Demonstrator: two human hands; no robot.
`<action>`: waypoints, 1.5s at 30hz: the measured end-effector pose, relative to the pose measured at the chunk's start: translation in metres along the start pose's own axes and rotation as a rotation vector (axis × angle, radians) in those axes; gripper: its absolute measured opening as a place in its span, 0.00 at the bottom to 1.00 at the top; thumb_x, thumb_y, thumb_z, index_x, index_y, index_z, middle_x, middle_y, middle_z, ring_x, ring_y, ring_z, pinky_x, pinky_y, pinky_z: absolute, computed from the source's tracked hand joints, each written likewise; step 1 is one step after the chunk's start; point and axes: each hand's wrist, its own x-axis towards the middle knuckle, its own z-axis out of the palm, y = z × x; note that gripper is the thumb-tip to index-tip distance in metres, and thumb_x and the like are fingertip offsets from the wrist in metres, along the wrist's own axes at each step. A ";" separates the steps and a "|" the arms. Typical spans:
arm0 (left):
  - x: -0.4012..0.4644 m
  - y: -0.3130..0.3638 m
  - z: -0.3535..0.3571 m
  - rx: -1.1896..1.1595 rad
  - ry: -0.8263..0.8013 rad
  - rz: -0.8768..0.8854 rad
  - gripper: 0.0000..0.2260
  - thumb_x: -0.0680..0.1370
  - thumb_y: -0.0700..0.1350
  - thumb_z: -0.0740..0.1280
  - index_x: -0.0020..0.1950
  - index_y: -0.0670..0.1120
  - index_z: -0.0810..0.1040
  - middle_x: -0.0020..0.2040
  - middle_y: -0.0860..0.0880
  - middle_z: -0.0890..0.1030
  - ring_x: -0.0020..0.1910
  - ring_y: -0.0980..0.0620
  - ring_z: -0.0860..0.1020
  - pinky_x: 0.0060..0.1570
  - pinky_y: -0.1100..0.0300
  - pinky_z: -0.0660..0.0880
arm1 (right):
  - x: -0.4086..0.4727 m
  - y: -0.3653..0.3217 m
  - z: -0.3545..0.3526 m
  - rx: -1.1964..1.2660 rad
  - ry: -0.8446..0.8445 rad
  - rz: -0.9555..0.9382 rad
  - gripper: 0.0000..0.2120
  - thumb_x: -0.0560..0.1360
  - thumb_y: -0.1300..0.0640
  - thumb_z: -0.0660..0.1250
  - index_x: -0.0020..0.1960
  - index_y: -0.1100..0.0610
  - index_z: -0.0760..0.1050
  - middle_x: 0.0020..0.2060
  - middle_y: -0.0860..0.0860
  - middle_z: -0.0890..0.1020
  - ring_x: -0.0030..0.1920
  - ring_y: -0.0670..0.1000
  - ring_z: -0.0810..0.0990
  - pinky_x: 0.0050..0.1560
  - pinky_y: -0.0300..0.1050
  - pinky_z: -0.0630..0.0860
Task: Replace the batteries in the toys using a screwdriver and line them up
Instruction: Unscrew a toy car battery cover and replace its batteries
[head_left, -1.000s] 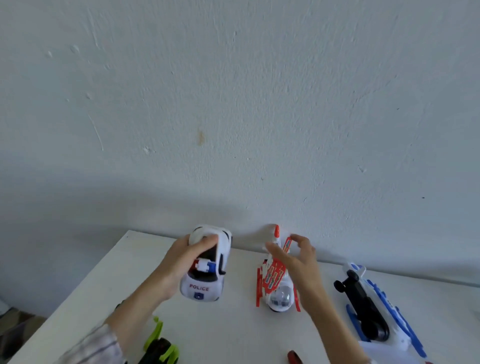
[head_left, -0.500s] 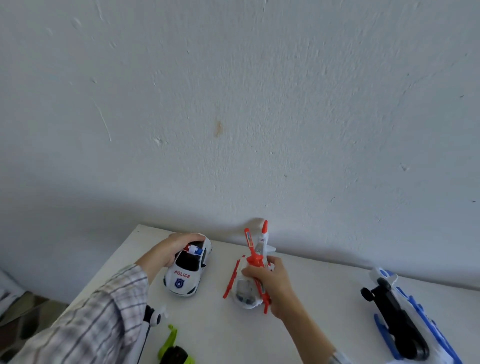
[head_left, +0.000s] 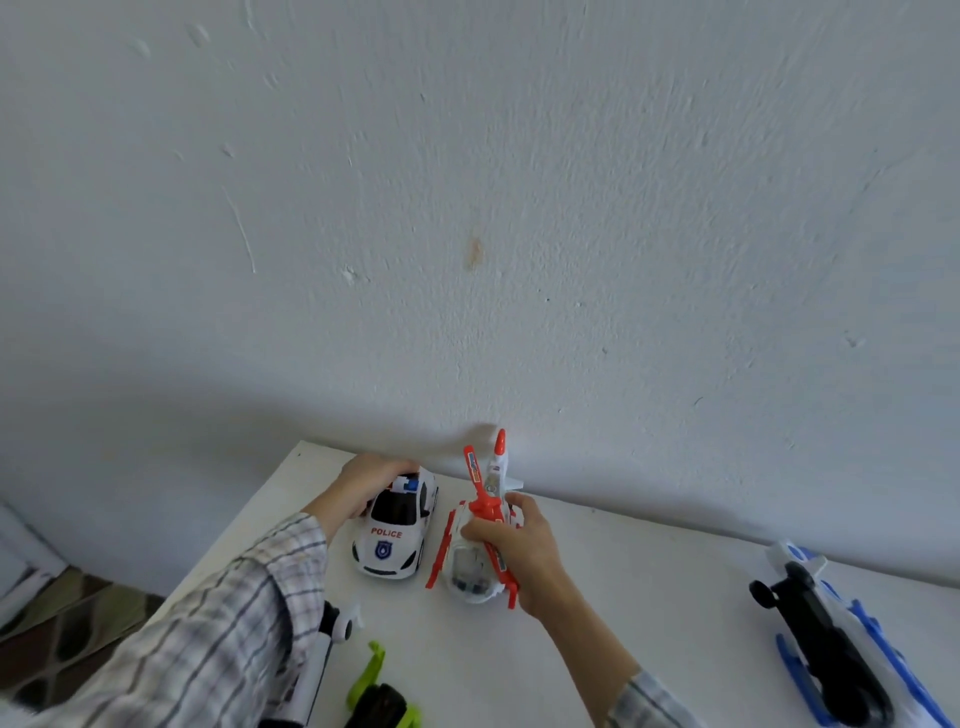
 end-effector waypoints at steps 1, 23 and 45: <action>0.001 0.000 -0.001 0.011 -0.017 0.021 0.11 0.74 0.53 0.69 0.49 0.45 0.79 0.51 0.45 0.82 0.47 0.47 0.79 0.47 0.53 0.77 | -0.001 -0.001 -0.002 0.005 -0.018 0.001 0.30 0.67 0.57 0.76 0.65 0.52 0.66 0.49 0.50 0.78 0.47 0.50 0.80 0.40 0.39 0.77; -0.205 -0.104 -0.029 0.615 0.134 0.051 0.34 0.73 0.58 0.69 0.72 0.50 0.56 0.54 0.47 0.73 0.49 0.47 0.75 0.42 0.57 0.70 | -0.182 0.101 -0.044 -0.612 -0.107 -0.385 0.30 0.65 0.21 0.50 0.58 0.36 0.71 0.55 0.32 0.77 0.60 0.35 0.72 0.59 0.31 0.66; -0.287 -0.021 -0.029 0.273 -0.026 0.798 0.23 0.63 0.39 0.76 0.56 0.54 0.78 0.44 0.60 0.80 0.42 0.60 0.80 0.33 0.69 0.75 | -0.223 0.001 -0.038 -0.936 0.008 -0.806 0.37 0.65 0.31 0.63 0.69 0.33 0.51 0.73 0.38 0.50 0.73 0.42 0.49 0.70 0.43 0.53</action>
